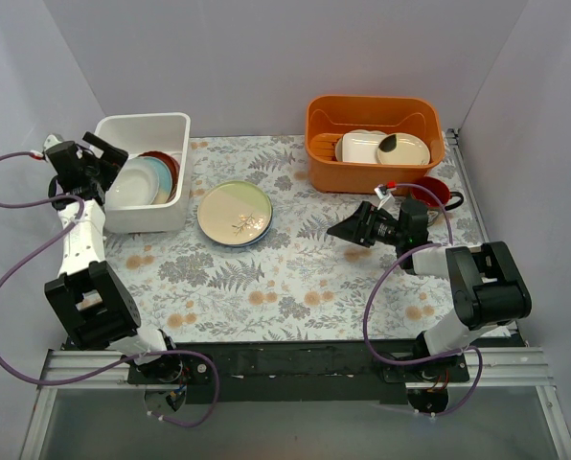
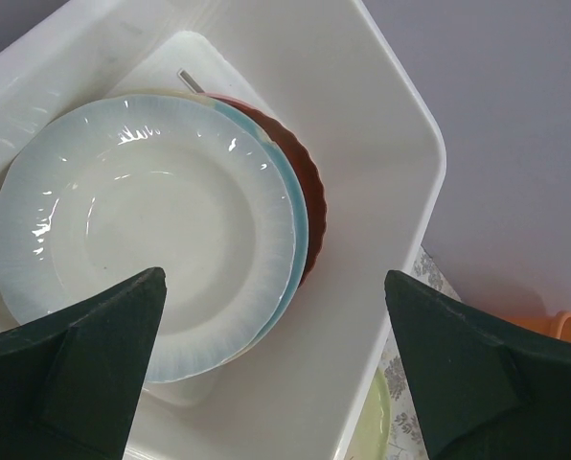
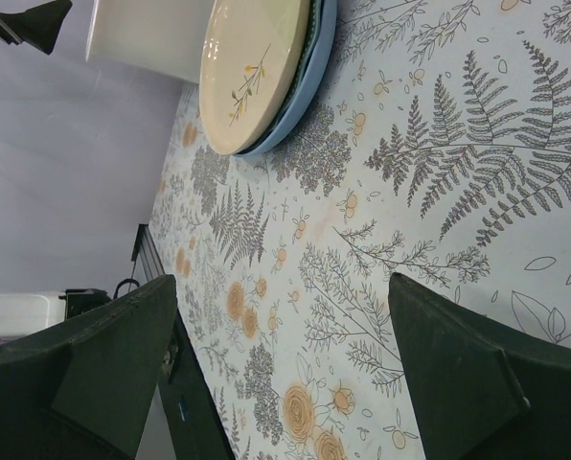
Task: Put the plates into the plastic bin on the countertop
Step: Place the plate in the plastic bin, then pick up the plate at the center of the board.
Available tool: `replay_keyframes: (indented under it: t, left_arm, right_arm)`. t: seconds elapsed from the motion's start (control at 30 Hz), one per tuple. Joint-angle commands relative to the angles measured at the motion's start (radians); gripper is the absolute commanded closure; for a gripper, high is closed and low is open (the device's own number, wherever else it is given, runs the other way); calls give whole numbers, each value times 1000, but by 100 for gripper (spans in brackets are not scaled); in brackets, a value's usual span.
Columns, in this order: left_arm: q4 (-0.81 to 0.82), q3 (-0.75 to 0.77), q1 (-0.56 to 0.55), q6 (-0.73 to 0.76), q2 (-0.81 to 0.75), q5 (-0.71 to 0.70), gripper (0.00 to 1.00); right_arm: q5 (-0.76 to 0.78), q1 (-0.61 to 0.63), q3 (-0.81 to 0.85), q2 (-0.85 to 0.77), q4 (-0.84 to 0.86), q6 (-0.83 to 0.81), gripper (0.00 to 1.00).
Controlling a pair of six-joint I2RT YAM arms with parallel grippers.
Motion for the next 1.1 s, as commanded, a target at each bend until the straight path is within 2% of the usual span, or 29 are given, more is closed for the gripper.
replay_keyframes:
  t: [0.0,0.27,1.07]
  left_arm:
    - [12,13,-15,36,-41,37,2]
    - [24,36,-84,72,-26,95,2]
    - [-11,85,-265,102,18,143,2]
  right_arm:
    - [-15,8,36,9,49,-4,2]
    - [-17,16,41,15,50,-3,2]
    - [14,71,81,38,-3,-18,2]
